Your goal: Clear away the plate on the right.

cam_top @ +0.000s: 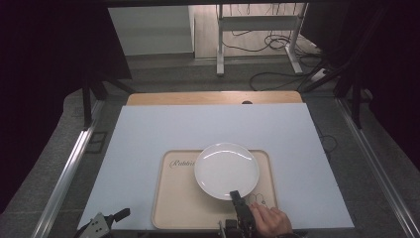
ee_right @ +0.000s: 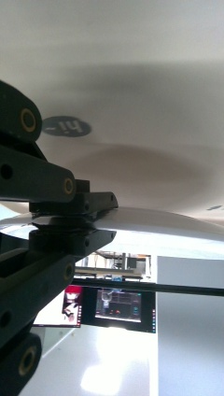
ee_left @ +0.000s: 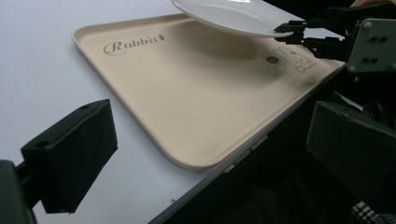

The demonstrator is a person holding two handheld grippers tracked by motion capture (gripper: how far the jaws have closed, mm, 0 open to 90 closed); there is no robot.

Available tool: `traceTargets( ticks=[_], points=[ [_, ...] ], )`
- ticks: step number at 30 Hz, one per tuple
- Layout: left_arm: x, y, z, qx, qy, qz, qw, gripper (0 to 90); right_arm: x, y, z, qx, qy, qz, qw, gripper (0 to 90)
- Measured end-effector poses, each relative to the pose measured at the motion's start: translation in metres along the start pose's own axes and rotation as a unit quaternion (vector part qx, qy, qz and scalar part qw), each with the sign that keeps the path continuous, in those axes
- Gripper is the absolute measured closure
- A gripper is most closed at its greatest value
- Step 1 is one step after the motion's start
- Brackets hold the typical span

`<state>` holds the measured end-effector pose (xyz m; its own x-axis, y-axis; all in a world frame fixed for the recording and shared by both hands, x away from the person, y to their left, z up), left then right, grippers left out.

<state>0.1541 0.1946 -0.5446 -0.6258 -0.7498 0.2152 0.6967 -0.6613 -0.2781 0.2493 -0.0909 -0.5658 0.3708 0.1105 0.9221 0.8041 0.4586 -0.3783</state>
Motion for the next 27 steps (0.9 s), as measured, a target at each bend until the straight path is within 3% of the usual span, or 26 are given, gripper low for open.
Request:
traceTargets(
  ticks=[8, 11, 12, 23, 27],
  points=[
    [0.000, 0.000, 0.000, 0.000, 0.001, 0.000, 1.0000, 1.4, -0.005, 0.005, 0.014, 0.014, -0.005, 0.009, 0.9998, 85.0],
    [0.000, 0.000, 0.000, 0.000, 0.001, 0.000, 1.0000, 1.4, -0.008, 0.004, 0.015, 0.003, -0.006, 0.019, 0.9998, 84.9],
    [0.000, 0.000, 0.000, 0.001, 0.001, 0.000, 1.0000, 1.4, -0.009, 0.007, 0.017, 0.014, -0.007, 0.019, 0.9997, 84.9],
    [0.000, 0.000, 0.000, 0.001, 0.001, 0.000, 1.0000, 1.4, -0.016, 0.010, 0.021, 0.012, -0.014, 0.034, 0.9992, 84.9],
    [0.000, 0.000, 0.000, 0.001, 0.002, 0.000, 1.0000, 1.4, -0.019, 0.013, 0.023, 0.024, -0.011, 0.038, 0.9989, 84.8]
  ],
)
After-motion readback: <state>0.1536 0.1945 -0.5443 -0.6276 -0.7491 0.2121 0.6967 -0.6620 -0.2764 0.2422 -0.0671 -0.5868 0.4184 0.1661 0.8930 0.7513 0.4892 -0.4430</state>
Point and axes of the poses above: each handheld gripper's, and its own axes: y roughly forward along the jaws, z roughly out of its top, x roughly to its right, the point moved 8 cm from there along y, roughly forward along the jaws, and after that the axes turned 8 degrees about x, right-handed, at the moved point
